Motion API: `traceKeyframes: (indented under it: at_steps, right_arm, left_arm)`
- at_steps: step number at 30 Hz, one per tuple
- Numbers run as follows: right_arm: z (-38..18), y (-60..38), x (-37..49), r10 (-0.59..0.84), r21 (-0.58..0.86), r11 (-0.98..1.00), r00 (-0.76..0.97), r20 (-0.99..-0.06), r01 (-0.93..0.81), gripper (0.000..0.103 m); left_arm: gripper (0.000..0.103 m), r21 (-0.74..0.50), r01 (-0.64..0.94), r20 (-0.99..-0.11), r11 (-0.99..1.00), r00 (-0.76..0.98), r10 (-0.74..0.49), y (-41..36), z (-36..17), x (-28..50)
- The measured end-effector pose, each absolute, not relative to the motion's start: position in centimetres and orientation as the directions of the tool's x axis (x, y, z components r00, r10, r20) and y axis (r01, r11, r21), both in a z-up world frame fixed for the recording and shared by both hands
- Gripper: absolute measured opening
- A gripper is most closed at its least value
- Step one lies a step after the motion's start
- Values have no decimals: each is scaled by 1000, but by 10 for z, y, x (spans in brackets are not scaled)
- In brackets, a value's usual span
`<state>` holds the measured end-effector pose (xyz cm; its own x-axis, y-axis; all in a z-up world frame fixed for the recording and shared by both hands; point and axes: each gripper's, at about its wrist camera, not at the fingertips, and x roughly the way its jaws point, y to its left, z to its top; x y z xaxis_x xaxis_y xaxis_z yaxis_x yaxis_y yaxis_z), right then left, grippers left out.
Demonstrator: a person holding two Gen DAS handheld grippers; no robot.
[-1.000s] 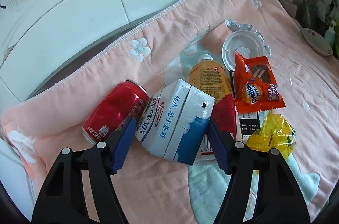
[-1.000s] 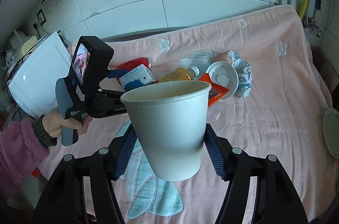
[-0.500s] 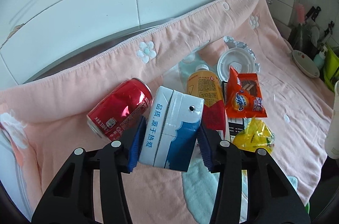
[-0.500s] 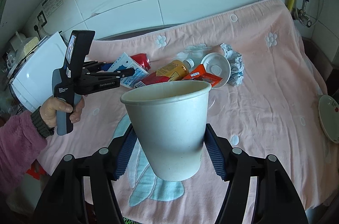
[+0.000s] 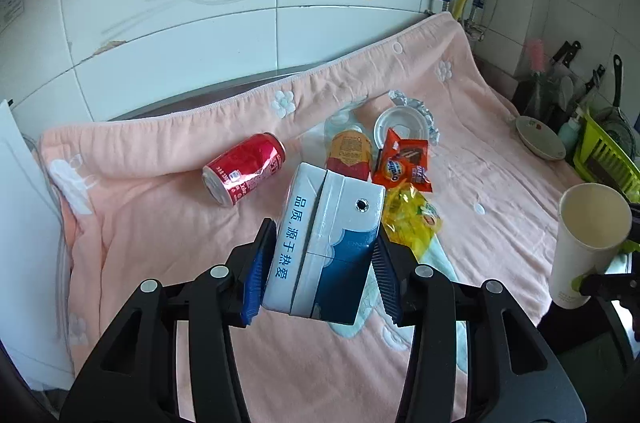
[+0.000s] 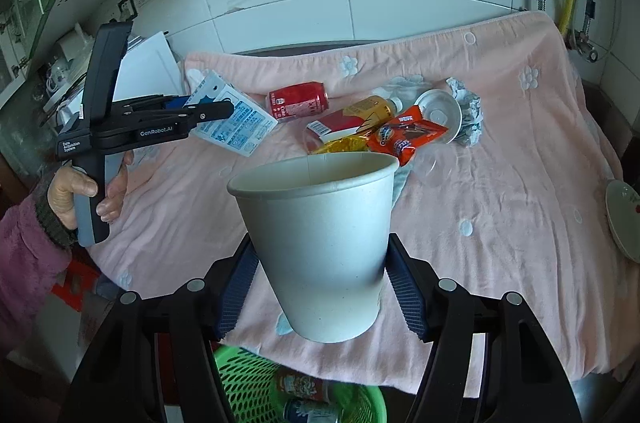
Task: Collect trash
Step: 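Carry the paper cup and milk carton to the green basket and release both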
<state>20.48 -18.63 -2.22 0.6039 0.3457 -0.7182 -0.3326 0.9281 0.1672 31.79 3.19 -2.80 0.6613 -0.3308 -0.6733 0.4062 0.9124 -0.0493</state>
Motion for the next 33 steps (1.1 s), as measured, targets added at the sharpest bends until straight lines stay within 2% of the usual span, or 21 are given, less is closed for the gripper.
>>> traceKeyframes:
  at_steps: [17, 33]
  right_arm:
    - [-46, -184, 97, 354, 110, 900, 559, -750, -422, 62]
    - [-92, -188, 59, 323, 122, 908, 484, -813, -402, 63]
  left_arm:
    - [46, -90, 344, -616, 935, 718, -324, 28, 0, 147]
    - [47, -96, 379, -620, 920, 700, -354, 7, -4, 56]
